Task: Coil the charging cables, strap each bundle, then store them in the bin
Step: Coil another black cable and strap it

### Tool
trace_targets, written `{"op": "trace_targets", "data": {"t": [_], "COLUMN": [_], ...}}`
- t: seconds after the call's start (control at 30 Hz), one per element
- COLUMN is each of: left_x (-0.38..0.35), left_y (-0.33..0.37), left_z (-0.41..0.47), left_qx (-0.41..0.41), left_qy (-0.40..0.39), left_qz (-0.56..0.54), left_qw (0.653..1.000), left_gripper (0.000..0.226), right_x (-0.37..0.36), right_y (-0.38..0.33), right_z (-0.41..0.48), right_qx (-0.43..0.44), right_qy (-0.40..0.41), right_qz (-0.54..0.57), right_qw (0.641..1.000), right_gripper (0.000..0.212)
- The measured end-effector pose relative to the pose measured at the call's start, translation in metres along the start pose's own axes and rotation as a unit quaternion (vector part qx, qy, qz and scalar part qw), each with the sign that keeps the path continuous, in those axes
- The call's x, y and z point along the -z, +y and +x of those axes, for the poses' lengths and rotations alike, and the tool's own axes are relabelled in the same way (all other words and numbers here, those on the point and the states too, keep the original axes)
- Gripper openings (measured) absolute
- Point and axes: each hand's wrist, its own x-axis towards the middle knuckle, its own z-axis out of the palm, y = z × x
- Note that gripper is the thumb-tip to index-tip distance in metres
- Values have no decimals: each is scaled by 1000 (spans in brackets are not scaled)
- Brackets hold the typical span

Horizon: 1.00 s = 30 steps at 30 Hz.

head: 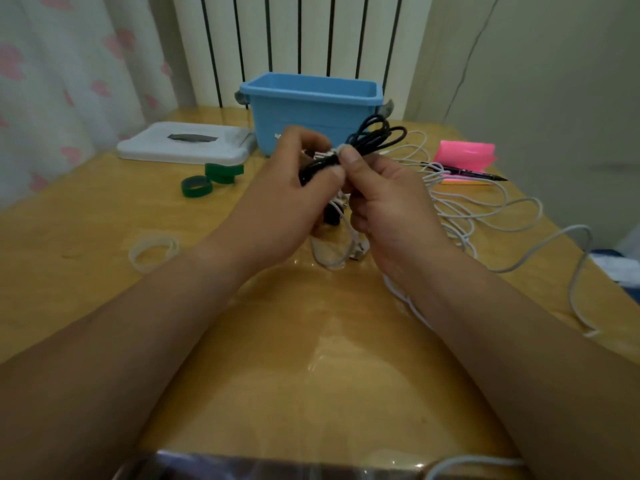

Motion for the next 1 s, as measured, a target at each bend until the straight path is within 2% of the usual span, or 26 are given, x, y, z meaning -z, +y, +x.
{"op": "trace_targets", "data": {"t": [0.1, 0.2, 0.23, 0.3, 0.33, 0.4, 0.47, 0.5, 0.57, 0.63, 0.7, 0.73, 0.8, 0.87, 0.9, 0.93, 1.0], "left_x": [-1, 1, 2, 3, 3, 7, 10, 9, 5, 0, -3, -2, 4, 9, 10, 10, 11], "left_y": [-9, -12, -10, -7, -6, -5, -7, -7, -2, 3, 3, 3, 4, 7, 8, 7, 5], "left_z": [-2, 1, 3, 6, 8, 8, 8, 7, 5, 2, 1, 2, 4, 2, 1, 1, 6], "left_qx": [-73, -59, -34, 31, 58, 112, 157, 169, 157, 105, 43, 31, 48, 85, 100, 111, 130], "left_qy": [10, 40, 52, 35, 3, -72, -122, -129, -96, -41, -11, -7, -41, -118, -147, -154, -100], "left_qz": [104, 94, 56, -91, -185, -336, -401, -401, -326, -170, -53, -45, -142, -281, -314, -314, -263], "left_qw": [992, 993, 996, 995, 981, 933, 894, 891, 927, 979, 998, 998, 988, 949, 933, 930, 951], "left_gripper": [17, 19, 22, 26, 24, 21, 27, 31, 37, 40, 40, 39, 36, 33, 36, 41, 49], "right_x": [1, 0, -1, -1, 0, 2, 4, 5, 6, 7, 5, 4, 2, 1, -1, 0, 1], "right_y": [1, 4, 5, 7, 9, 10, 10, 10, 10, 10, 7, 4, 0, -4, -6, -7, -8], "right_z": [0, 2, 4, 6, 7, 9, 10, 11, 11, 11, 8, 6, 2, 1, 0, 1, 2], "right_qx": [-13, -9, -4, 7, 8, -11, -37, -43, -37, -17, 9, 19, 27, 17, 9, 7, 20], "right_qy": [3, -7, -10, -13, -17, -39, -60, -64, -55, -31, -4, 5, 2, -40, -63, -72, -49], "right_qz": [-10, -10, -14, -19, -14, 25, 59, 61, 50, 25, -4, -12, -8, 33, 57, 61, 43], "right_qw": [1000, 1000, 1000, 1000, 1000, 999, 996, 995, 997, 999, 1000, 1000, 1000, 999, 996, 996, 998], "right_gripper": [25, 21, 19, 18, 17, 15, 13, 13, 17, 21, 24, 26, 25, 21, 21, 24, 26]}}
